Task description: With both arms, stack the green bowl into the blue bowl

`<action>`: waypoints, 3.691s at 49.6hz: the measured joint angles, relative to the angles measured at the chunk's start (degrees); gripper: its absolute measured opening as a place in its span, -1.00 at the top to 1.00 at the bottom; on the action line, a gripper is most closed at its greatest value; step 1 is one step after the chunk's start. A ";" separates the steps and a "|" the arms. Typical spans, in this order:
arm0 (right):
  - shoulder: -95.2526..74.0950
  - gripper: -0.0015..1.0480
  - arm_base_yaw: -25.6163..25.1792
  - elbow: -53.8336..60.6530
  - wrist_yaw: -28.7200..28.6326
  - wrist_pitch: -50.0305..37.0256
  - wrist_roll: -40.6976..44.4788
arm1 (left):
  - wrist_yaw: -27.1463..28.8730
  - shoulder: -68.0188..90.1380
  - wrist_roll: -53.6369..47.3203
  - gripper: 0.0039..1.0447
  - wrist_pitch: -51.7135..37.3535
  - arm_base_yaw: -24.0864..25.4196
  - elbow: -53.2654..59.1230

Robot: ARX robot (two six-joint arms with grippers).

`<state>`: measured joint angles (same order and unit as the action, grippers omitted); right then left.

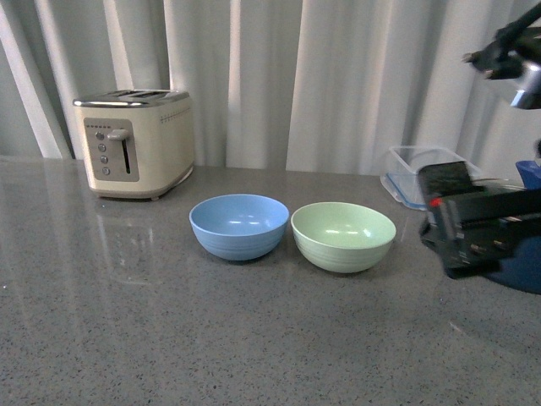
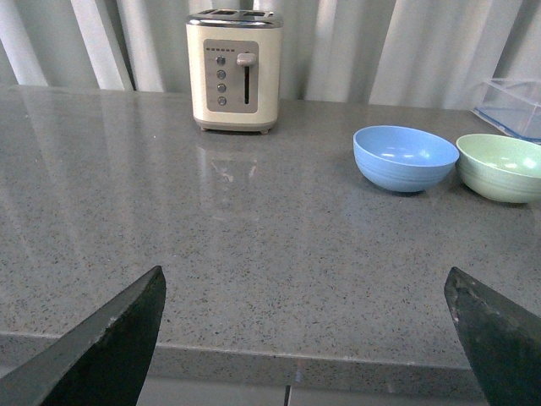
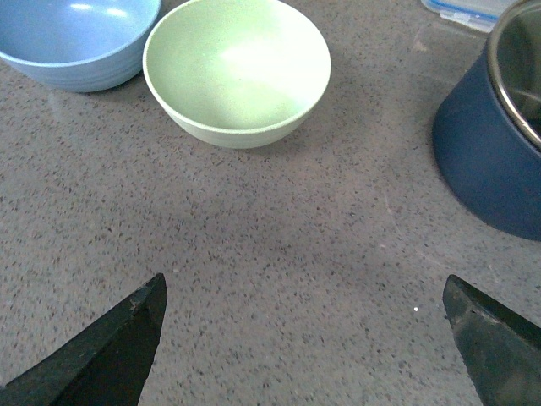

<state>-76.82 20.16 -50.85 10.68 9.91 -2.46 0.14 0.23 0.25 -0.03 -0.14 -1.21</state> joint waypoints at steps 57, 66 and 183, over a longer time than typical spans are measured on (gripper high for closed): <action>-44.96 -0.81 -8.39 -45.72 -5.25 5.51 -5.03 | 0.00 0.00 -0.02 -0.87 0.00 0.00 0.00; -45.03 -0.81 -9.64 -44.46 -5.81 4.24 -4.24 | 0.00 0.00 0.00 -0.87 0.00 0.00 0.00; -38.07 0.97 -2.01 -40.54 -16.83 -1.79 0.15 | 0.00 0.00 -0.02 -0.87 0.00 0.00 0.00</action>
<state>-114.89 18.15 -91.39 -6.15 8.12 -2.31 0.14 0.23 0.23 -0.03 -0.14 -1.21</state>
